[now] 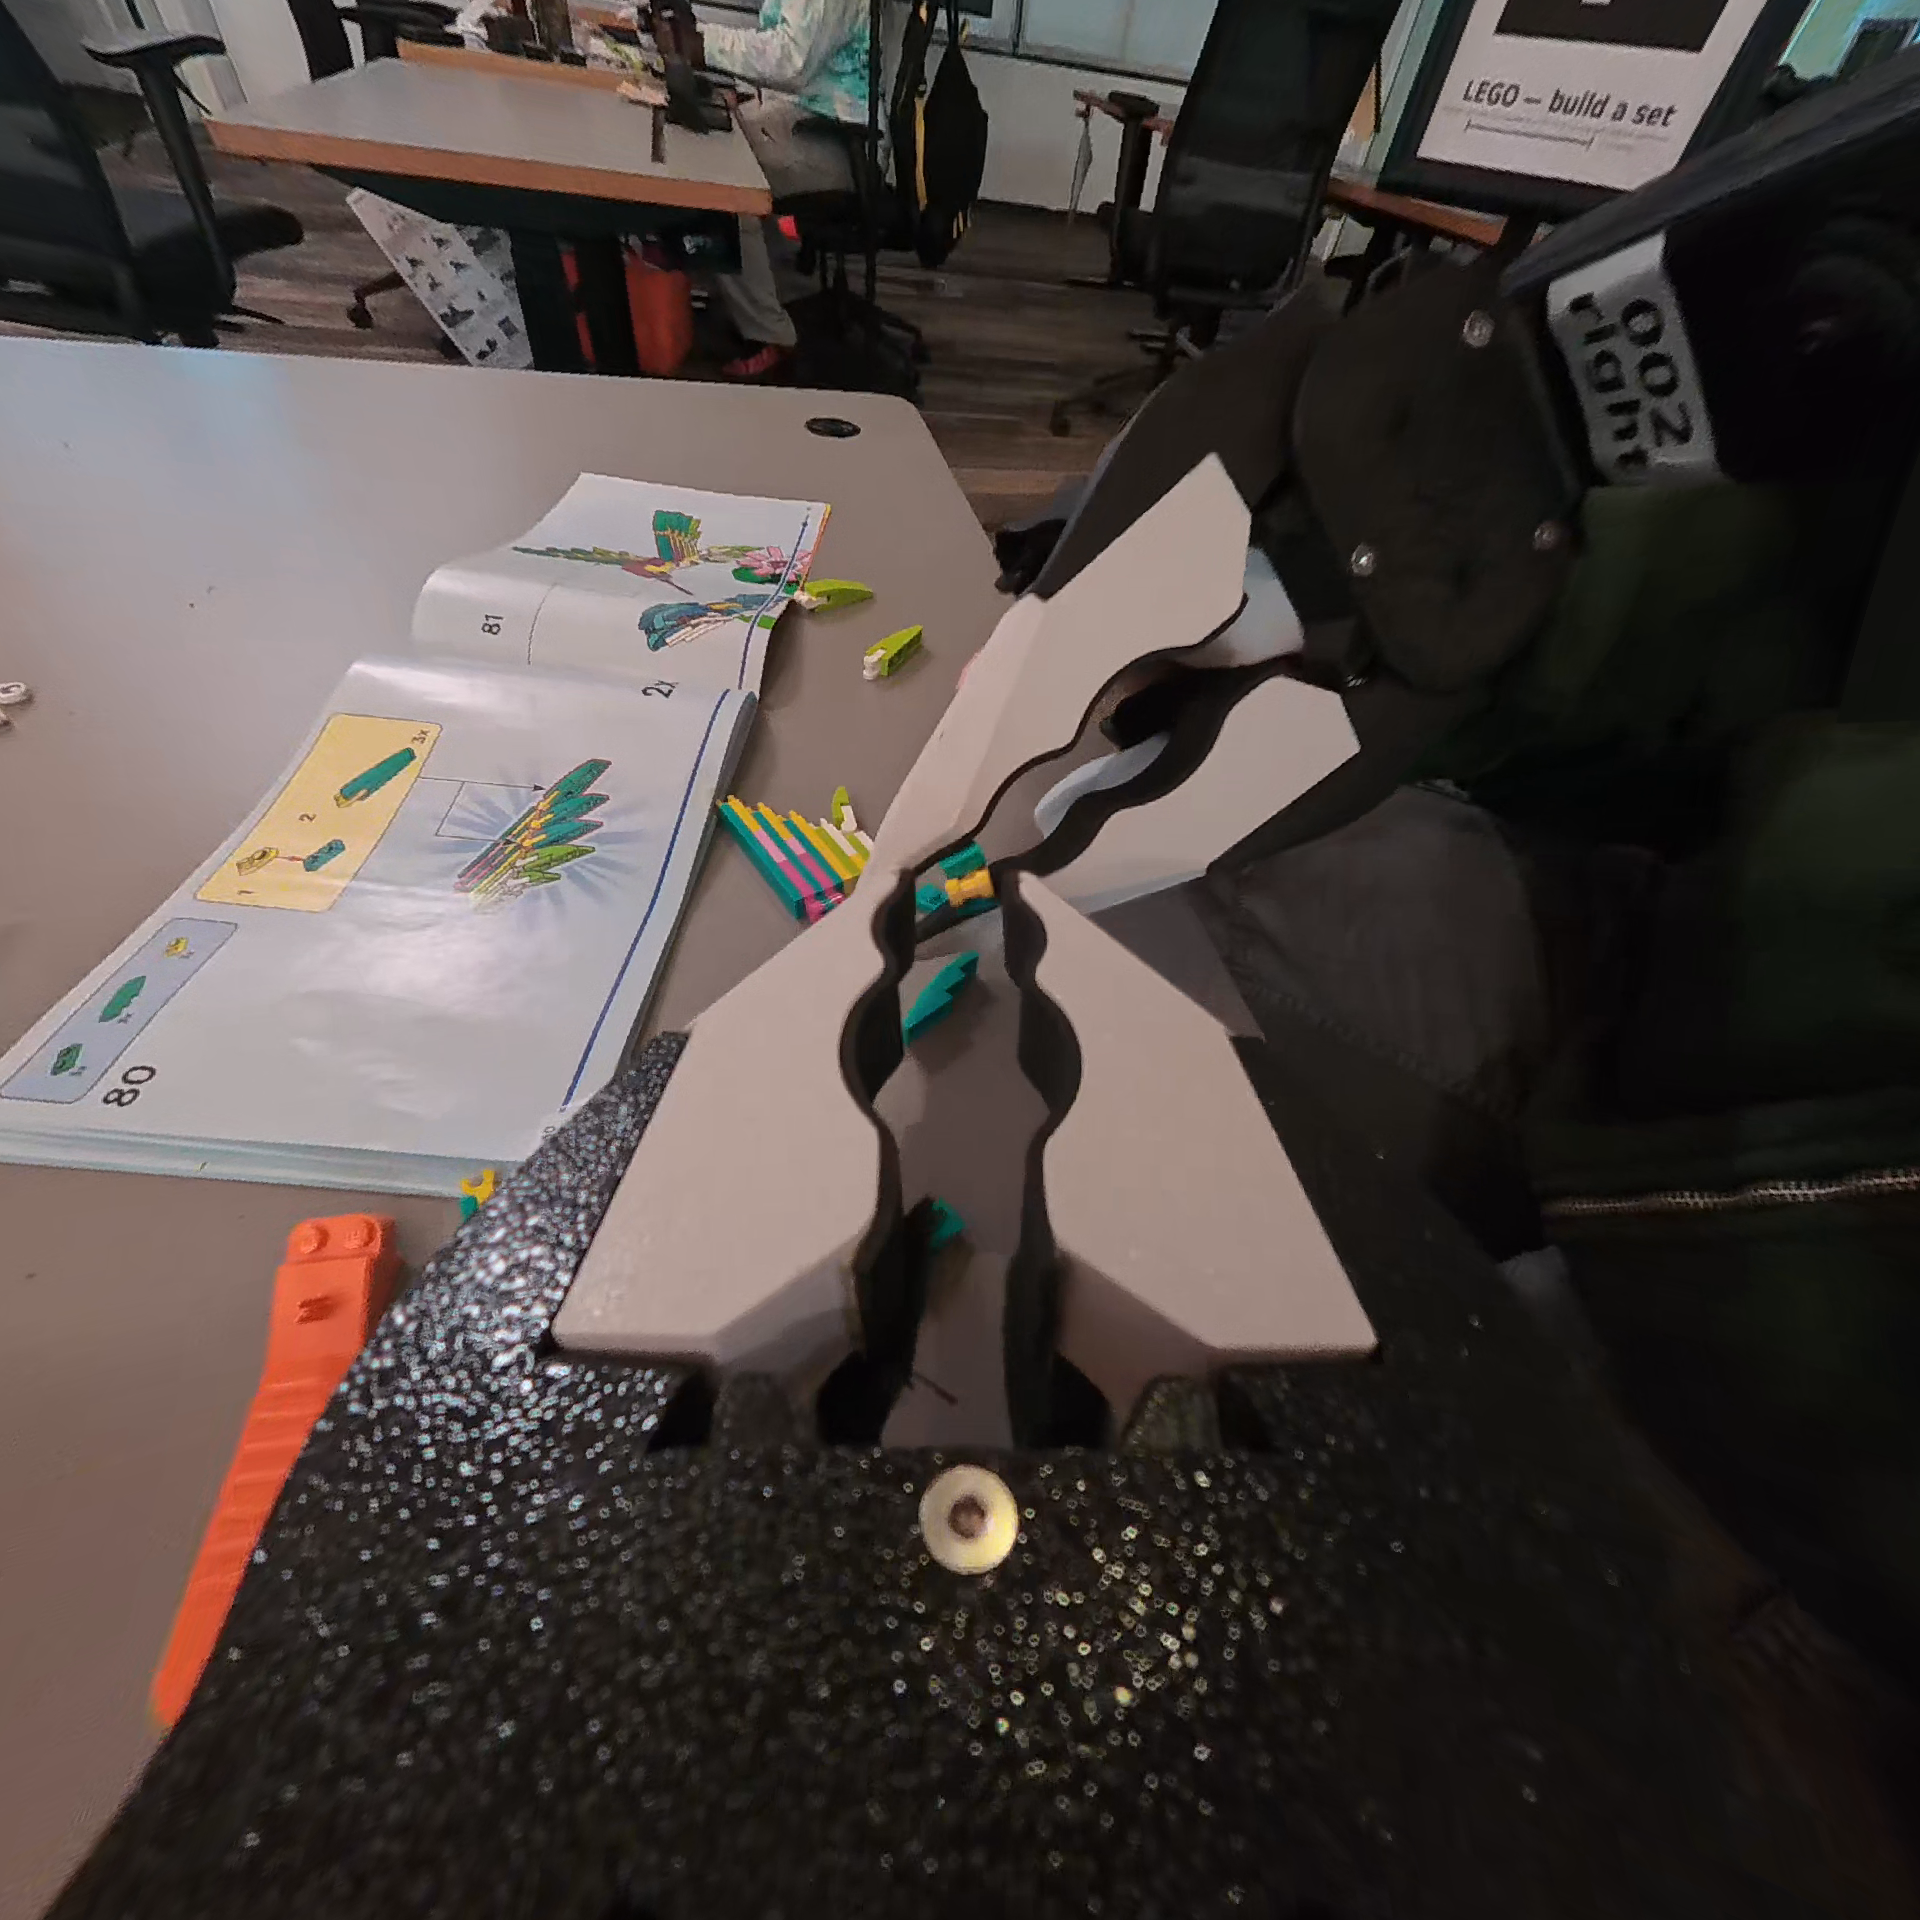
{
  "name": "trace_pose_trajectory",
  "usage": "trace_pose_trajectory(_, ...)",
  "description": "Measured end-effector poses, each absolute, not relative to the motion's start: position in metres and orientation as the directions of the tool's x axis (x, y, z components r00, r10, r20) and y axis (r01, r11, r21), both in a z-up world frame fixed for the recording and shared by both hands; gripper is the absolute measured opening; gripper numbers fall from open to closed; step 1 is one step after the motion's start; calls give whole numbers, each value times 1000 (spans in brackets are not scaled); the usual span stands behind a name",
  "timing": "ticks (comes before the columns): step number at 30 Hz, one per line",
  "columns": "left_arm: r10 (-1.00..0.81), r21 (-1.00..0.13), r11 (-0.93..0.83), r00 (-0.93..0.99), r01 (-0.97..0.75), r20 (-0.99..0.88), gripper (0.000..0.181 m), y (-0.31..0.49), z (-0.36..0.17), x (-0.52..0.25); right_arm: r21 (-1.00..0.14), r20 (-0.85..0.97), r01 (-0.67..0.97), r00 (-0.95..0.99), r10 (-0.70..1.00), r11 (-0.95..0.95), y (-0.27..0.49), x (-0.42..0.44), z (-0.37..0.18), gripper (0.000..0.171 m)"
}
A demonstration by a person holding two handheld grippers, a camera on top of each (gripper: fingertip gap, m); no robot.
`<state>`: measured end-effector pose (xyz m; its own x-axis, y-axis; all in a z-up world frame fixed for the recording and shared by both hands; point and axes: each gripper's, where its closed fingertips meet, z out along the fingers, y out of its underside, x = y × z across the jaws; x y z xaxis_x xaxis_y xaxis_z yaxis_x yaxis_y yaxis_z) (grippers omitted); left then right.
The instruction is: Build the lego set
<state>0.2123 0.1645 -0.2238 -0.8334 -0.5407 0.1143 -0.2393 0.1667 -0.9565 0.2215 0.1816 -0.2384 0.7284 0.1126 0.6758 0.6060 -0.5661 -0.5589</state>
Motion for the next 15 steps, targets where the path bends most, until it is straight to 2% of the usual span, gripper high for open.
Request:
trace_pose_trajectory(1,-540,-956,161,-833,-245,123,14,165,-224,212,-559,675,606,729,113,-566,181,222,-238,9)
trace_pose_trajectory(3,-523,-958,138,-840,-252,145,7,163,-221,210,-563,677,604,729,105,-564,181,223,-235,9)
trace_pose_trajectory(10,-541,-951,92,-817,-296,202,6,162,-221,213,-502,736,637,670,98,-585,180,227,-233,9)
trace_pose_trajectory(15,-542,-955,80,-816,-285,198,6,162,-218,214,-505,740,636,667,87,-583,180,228,-230,9)
